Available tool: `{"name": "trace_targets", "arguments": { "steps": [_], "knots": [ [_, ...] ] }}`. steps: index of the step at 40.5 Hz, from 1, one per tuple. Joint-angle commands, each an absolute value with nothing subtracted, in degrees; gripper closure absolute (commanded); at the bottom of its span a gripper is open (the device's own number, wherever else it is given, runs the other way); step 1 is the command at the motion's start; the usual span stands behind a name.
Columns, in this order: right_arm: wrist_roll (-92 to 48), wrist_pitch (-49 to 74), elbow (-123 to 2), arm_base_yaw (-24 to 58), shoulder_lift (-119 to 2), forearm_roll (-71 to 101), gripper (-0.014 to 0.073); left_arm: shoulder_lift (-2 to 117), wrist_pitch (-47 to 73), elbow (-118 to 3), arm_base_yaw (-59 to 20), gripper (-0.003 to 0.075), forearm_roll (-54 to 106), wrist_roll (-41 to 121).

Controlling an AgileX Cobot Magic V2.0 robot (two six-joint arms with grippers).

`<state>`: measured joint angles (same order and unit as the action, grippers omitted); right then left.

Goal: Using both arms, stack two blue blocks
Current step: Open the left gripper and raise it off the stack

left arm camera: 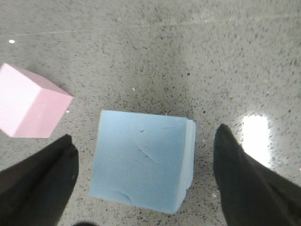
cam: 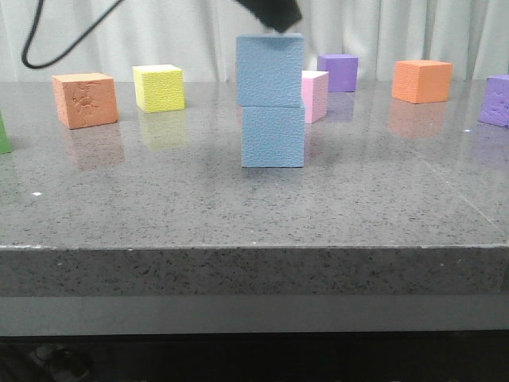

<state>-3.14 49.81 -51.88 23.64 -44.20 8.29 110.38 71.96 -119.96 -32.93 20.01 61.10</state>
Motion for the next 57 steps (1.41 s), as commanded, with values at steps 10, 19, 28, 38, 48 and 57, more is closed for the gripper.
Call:
{"name": "trace_targets", "arguments": {
  "steps": [10,19,28,38,48,57],
  "knots": [
    [-3.28,46.26,-53.32,23.68,-43.93,8.77,-0.006,99.63,73.62,-122.12,-33.32,0.0153,12.98,24.47],
    [-3.28,46.26,-53.32,23.68,-43.93,8.77,-0.006,94.17,73.62,-122.12,-33.32,0.0153,6.54,7.56],
    [-3.28,45.73,-53.32,23.68,-43.93,8.77,-0.006,83.93,73.0,-111.68,-33.32,0.0154,4.67,1.11],
    [-3.28,46.92,-53.32,23.68,-43.99,8.77,-0.006,66.52,59.11,-84.86,-33.32,0.0154,3.67,0.53],
    [-3.28,46.65,-53.32,23.68,-43.93,7.75,-0.006,50.57,49.89,-61.59,-33.32,0.0154,3.78,0.0],
    [-3.28,47.04,-53.32,23.68,-43.93,6.02,-0.006,40.37,43.36,-48.95,-33.32,0.0154,3.65,0.0]
  ]
}}
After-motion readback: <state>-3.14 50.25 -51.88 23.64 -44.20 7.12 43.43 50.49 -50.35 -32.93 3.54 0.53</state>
